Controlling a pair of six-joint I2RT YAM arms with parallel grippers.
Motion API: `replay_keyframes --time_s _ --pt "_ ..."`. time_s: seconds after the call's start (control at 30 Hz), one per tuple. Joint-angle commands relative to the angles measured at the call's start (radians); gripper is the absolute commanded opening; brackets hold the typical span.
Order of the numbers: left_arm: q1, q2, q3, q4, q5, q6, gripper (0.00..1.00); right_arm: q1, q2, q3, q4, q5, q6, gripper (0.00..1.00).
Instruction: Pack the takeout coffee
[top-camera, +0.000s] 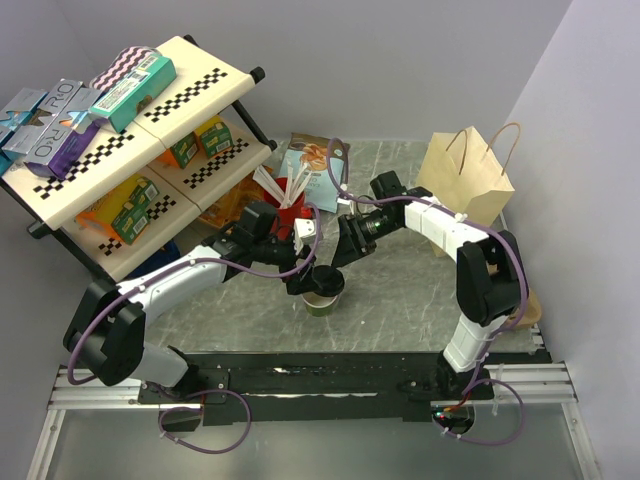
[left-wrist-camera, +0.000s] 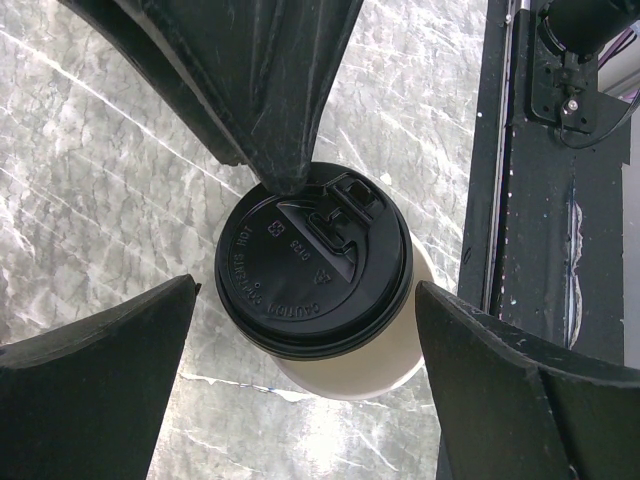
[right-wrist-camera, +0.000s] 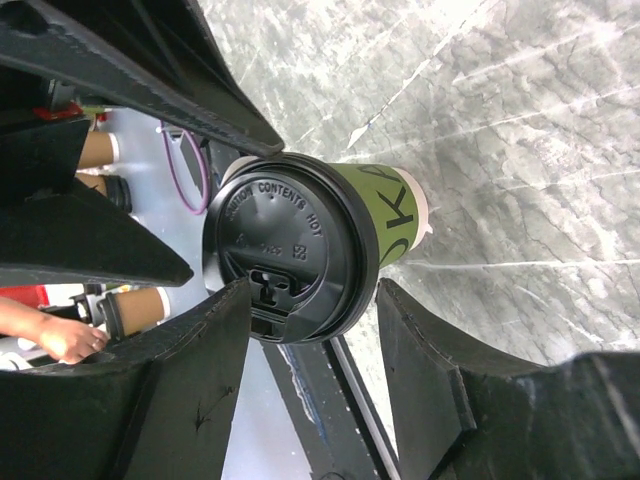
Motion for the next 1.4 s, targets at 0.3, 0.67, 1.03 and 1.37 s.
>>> replay_keyframes --time_s 0.3,0.67,1.03,1.37 --pt "-0.005 -0.012 0.007 0.03 0.032 -0.003 0.98 -0.003 0.006 0.017 0.008 -0.063 0.012 0.59" --pt "-0.005 -0.013 0.001 0.041 0.039 -0.01 0.98 0.0 -0.013 -0.011 0.019 -0.049 0.021 0.58" --pt "-0.005 -0.018 -0.005 0.039 0.036 -0.009 0.98 0.009 -0.025 -0.018 0.011 -0.041 0.018 0.57" --pt "-0.005 -0.024 -0.021 0.044 0.036 -0.012 0.98 0.024 -0.054 -0.037 0.025 -0.049 0.041 0.56"
